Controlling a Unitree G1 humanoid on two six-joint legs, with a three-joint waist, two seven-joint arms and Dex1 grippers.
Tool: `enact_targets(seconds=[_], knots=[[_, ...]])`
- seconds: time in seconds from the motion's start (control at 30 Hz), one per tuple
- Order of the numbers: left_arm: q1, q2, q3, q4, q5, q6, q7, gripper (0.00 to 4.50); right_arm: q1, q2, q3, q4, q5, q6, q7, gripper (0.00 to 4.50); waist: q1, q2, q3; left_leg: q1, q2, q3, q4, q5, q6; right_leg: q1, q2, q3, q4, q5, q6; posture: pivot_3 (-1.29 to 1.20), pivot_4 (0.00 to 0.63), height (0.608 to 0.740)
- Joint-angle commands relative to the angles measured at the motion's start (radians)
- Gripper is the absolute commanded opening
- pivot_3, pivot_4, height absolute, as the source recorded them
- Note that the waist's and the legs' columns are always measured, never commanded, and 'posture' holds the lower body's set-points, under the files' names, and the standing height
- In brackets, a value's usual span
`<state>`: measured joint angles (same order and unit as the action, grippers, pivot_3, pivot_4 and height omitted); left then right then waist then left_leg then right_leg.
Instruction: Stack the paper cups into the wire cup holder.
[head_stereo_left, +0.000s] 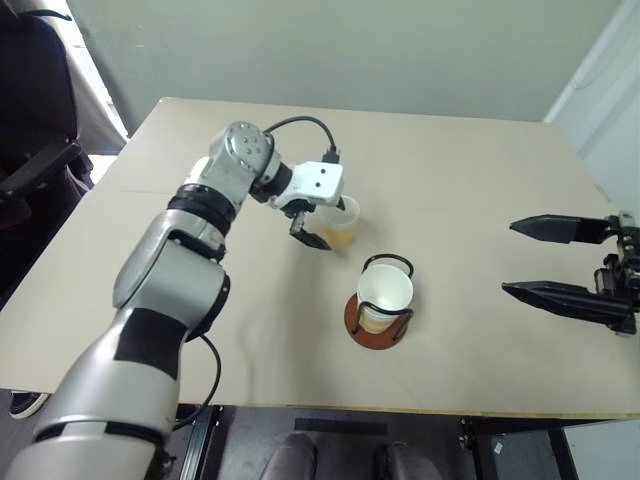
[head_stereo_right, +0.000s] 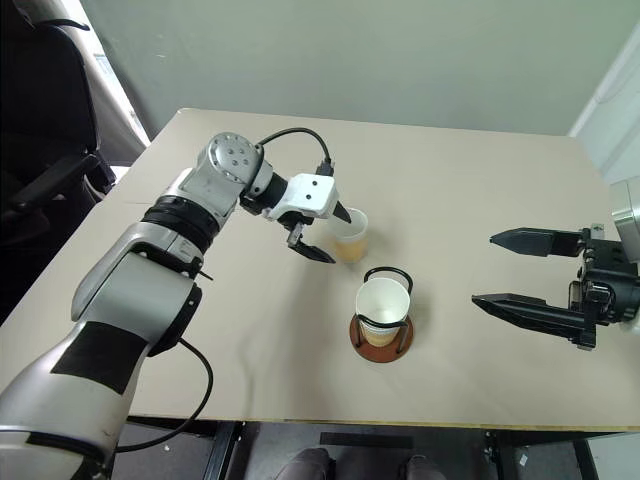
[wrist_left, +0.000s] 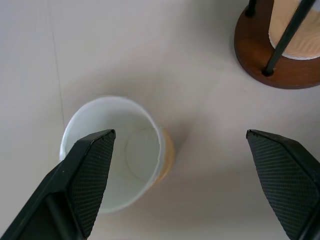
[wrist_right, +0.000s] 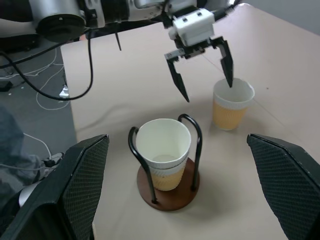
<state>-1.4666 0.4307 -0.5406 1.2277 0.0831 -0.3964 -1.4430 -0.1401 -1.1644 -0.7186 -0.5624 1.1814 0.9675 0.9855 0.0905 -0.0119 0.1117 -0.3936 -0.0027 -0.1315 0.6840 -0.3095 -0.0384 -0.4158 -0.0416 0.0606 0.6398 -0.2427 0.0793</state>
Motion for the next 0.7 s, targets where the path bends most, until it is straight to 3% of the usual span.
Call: enact_targets(seconds=[0.03,0.13,0.47,0.7], knots=[[-0.005,-0.021,0.025,0.015,0.064,-0.025,0.038,4.48,0.005,-0.005,-0.058,-0.021,0.031,0.004,-0.023,4.5,0.0,0.0,0.0,0.0,0.0,0.0,0.0,0.0,0.0,0.0,0.0,0.0,0.0,0.0,0.0,0.0,0.15,0.74],[-0.001,-0.04,0.029,0.03,0.111,-0.029,0.077,3.89,0.014,-0.005,-0.072,-0.029,0.045,0.009,-0.036,4.5,0.0,0.0,0.0,0.0,0.0,0.001,0.001,0.0,0.001,0.0,0.0,0.001,0.0,0.0,0.001,0.0,0.15,0.74],[-0.01,-0.068,0.108,0.045,0.139,-0.014,0.075,0.17,0.037,-0.004,-0.088,-0.042,0.065,0.011,-0.065,4.5,-0.001,0.0,0.0,0.001,-0.001,0.002,0.001,-0.001,0.001,0.0,0.001,0.001,0.0,0.0,0.002,0.0,0.15,0.74],[-0.021,-0.045,0.16,0.021,0.123,-0.017,-0.04,0.03,0.026,-0.012,-0.074,-0.023,0.056,0.0,-0.059,4.5,-0.001,0.0,0.0,0.001,-0.001,0.002,0.002,-0.001,0.002,0.0,0.001,0.001,0.001,-0.001,0.003,0.0,0.15,0.74]])
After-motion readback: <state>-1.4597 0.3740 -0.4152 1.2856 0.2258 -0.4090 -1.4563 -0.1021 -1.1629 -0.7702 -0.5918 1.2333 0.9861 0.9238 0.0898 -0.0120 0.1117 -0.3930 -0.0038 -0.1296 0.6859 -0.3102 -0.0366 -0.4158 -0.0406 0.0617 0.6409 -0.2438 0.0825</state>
